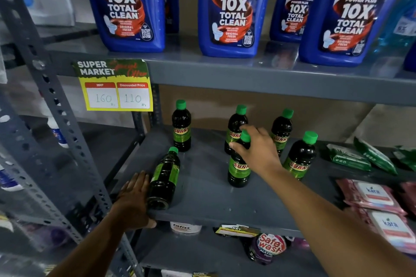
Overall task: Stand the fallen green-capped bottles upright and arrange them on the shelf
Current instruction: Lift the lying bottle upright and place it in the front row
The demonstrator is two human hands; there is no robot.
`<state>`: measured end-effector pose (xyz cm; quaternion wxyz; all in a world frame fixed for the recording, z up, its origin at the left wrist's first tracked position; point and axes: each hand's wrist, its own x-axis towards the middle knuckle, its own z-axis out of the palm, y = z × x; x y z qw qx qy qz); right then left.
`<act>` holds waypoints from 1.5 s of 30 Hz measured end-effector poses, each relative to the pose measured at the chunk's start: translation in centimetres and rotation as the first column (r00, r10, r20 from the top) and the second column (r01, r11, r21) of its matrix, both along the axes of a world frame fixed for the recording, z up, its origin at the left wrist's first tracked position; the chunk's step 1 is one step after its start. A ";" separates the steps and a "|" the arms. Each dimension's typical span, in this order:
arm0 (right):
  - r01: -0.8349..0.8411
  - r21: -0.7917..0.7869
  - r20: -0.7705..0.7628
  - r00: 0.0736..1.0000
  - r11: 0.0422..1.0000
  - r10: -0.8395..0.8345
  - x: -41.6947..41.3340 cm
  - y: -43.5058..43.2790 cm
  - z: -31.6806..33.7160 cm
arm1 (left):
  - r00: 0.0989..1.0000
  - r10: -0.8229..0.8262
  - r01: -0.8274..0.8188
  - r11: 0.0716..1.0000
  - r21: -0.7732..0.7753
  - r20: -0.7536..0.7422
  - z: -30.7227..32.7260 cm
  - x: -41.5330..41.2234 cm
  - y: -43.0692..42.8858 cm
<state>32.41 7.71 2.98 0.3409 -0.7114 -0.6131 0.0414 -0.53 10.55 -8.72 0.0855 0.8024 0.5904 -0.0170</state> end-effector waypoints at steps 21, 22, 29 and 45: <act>-0.046 0.119 -0.138 0.989 0.992 0.062 1.2 -1.4 -1.1 | 0.999 0.001 -0.002 1.000 -0.009 -0.047 -0.6 0.0 0.1; 0.057 0.246 -0.144 0.989 0.968 -0.022 1.9 -2.0 -1.6 | 0.998 0.002 -0.003 1.000 -0.013 -0.057 -0.6 0.0 0.2; 0.545 0.074 -0.519 0.736 0.836 -0.434 8.8 -4.8 -7.6 | 0.999 -0.017 0.019 0.999 0.039 -0.040 -1.5 -0.4 0.5; 0.236 -0.166 -0.508 0.812 0.957 -0.288 12.1 -4.5 -10.4 | 0.996 -0.011 0.014 0.999 0.031 -0.087 -1.4 -0.1 0.5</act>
